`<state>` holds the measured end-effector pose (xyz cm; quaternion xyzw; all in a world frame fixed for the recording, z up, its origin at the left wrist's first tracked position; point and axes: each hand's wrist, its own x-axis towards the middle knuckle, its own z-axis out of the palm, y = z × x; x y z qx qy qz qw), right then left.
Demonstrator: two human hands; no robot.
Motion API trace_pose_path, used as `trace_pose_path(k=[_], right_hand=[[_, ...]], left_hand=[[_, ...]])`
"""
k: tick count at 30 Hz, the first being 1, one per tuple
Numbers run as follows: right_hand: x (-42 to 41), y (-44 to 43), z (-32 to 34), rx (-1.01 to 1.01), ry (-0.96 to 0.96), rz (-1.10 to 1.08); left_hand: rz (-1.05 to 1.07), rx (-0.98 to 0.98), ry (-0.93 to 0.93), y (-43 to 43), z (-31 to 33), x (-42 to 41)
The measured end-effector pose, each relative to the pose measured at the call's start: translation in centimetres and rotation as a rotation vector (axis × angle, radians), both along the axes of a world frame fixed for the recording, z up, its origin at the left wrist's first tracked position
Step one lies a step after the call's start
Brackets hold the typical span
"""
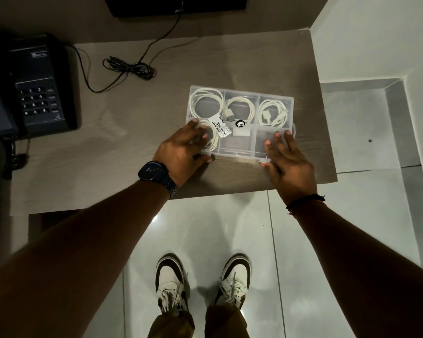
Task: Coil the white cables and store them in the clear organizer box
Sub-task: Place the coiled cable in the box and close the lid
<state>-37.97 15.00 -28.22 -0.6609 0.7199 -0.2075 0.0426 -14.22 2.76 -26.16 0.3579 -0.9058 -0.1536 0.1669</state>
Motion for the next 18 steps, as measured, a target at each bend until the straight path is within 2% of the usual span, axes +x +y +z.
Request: trace_pose_path(k=[5, 9, 11, 14, 18], right_hand=[[0.2, 0.2, -0.1, -0.040, 0.064, 0.002], [0.4, 0.2, 0.2, 0.009, 0.081, 0.021], [0.2, 0.2, 0.4, 0.003, 0.142, 0.029], [-0.6, -0.1, 0.5, -0.071, 0.186, 0.015], [-3.4, -2.3, 0.4, 0.029, 0.177, -0.021]], left_hand=[[0.006, -0.077, -0.032, 0.6, -0.2, -0.4], [0.073, 0.052, 0.044, 0.6, -0.3, -0.3], [0.032, 0.096, 0.052, 0.3, -0.2, 0.0], [-0.073, 0.059, -0.021, -1.1, 0.2, -0.4], [-0.119, -0.022, -0.125, -3.5, 1.4, -4.6]])
